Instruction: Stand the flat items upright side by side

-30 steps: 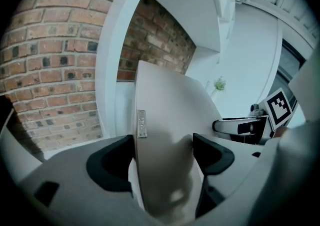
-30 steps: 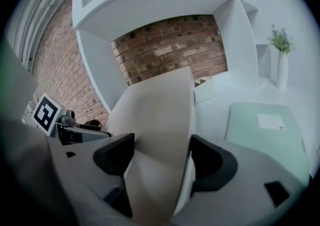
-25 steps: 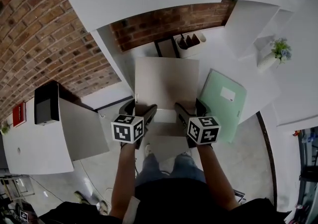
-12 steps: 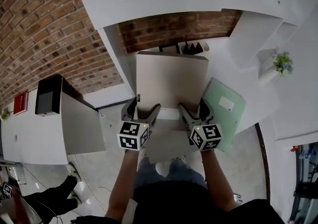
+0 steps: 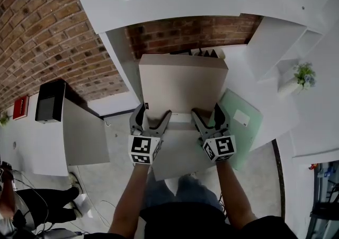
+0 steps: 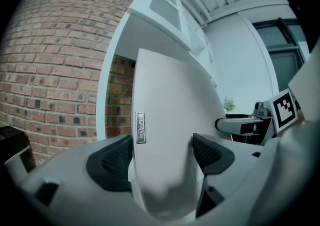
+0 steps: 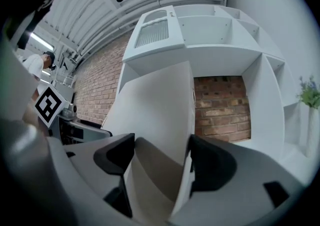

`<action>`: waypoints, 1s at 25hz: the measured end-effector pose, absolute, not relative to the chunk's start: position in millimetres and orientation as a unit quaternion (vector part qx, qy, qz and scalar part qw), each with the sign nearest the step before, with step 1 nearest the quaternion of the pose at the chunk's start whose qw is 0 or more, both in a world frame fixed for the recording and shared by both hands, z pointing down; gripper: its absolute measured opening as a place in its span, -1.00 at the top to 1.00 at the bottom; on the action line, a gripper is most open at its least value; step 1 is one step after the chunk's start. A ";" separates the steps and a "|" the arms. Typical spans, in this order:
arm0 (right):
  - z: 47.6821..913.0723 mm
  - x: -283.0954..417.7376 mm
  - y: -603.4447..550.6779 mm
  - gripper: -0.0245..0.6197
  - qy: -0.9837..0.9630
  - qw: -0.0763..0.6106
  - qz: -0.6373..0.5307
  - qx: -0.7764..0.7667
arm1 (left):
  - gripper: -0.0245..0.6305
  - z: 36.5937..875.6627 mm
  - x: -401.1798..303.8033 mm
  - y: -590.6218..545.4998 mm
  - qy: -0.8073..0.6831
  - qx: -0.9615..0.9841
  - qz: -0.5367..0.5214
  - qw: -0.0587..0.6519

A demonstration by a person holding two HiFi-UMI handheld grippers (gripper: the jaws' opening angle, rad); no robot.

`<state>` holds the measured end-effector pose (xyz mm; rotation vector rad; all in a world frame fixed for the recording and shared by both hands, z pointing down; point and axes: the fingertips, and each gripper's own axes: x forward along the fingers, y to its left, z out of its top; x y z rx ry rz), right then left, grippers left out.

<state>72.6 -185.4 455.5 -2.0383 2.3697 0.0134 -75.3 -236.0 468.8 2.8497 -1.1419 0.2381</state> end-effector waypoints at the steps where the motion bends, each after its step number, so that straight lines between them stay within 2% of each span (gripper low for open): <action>1: 457.6 74.1 -187.0 -0.15 0.757 0.004 0.009 -0.653 | -0.13 470.1 -73.6 -236.9 -0.376 0.923 0.077 0.023; 7: 472.4 80.8 -198.2 -0.15 0.758 -0.026 0.025 -0.651 | -0.13 483.3 -66.5 -242.7 -0.409 0.909 0.081 -0.016; 19: 494.0 87.6 -216.7 -0.10 0.764 -0.071 0.032 -0.640 | -0.13 507.2 -62.1 -257.1 -0.442 0.893 0.072 -0.035; 25: 509.1 92.7 -219.3 -0.08 0.762 -0.088 0.009 -0.641 | -0.13 523.8 -57.5 -260.0 -0.440 0.894 0.082 -0.020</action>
